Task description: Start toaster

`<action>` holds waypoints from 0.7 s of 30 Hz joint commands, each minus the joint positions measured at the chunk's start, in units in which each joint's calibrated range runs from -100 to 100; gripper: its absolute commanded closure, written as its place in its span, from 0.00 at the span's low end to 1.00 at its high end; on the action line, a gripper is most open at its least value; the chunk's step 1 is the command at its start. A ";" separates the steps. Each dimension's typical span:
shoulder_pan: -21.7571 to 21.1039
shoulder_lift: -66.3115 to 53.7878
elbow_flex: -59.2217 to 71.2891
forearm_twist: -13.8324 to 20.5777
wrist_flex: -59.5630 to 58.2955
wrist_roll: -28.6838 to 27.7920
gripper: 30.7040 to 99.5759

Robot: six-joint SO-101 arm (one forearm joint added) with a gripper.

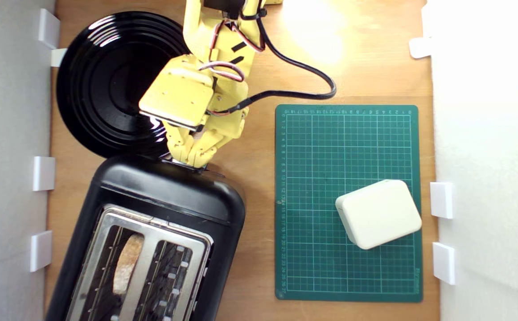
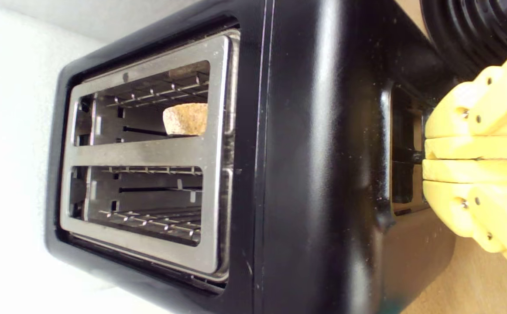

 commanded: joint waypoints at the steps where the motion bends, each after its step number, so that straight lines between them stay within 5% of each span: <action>1: 1.23 2.07 -2.09 -0.14 -0.26 -0.19 0.99; 21: 1.95 10.31 1.27 0.61 -6.09 -1.13 0.99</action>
